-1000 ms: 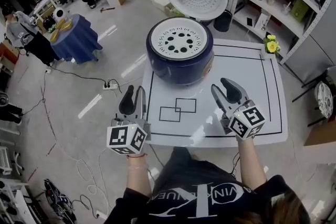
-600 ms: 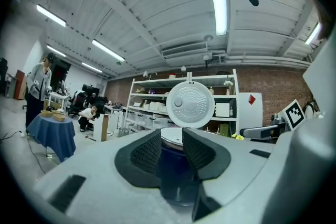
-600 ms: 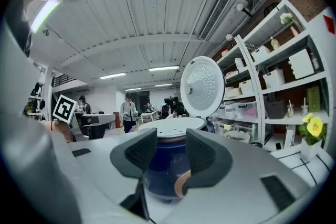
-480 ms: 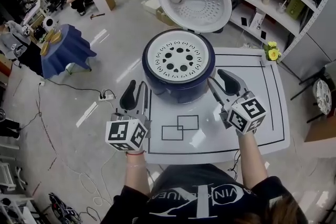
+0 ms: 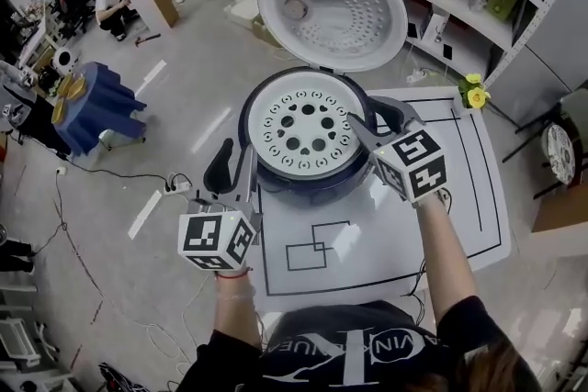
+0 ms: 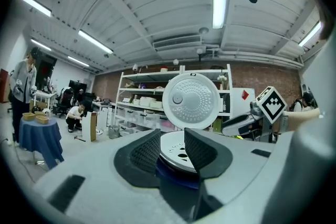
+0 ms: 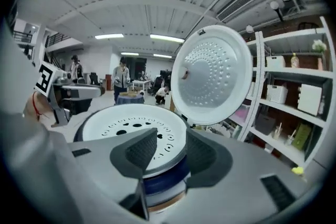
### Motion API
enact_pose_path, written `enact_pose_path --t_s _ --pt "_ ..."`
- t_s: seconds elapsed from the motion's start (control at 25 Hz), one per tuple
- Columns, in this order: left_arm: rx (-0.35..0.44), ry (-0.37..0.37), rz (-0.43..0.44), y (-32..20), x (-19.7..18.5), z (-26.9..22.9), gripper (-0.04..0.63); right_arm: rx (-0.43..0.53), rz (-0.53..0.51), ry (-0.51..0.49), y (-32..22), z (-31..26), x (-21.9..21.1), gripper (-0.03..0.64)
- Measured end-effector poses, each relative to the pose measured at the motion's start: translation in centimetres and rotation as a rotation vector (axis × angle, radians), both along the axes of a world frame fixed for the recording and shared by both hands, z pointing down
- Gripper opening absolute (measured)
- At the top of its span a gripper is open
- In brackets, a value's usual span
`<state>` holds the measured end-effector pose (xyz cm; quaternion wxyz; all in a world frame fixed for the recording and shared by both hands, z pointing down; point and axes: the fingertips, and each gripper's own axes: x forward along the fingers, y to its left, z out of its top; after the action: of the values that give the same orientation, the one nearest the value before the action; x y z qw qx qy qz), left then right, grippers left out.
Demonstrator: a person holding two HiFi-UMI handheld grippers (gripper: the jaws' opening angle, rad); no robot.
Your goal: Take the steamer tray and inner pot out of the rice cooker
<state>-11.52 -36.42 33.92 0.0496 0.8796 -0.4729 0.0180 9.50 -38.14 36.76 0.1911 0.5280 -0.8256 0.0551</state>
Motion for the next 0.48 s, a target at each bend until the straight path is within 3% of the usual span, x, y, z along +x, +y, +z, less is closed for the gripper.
enact_pose_path --t_s 0.2,0.48 --pt "0.014 -0.008 0.027 -1.2 0.3 -0.9 0.127 -0.105 0.027 0.160 -2.7 1.3 -0.5 0.153" --pt "0.006 0.017 0.057 -2.5 -0.8 -0.4 0.127 -0.173 0.047 0.421 -5.3 2.7 -1.4 0.167"
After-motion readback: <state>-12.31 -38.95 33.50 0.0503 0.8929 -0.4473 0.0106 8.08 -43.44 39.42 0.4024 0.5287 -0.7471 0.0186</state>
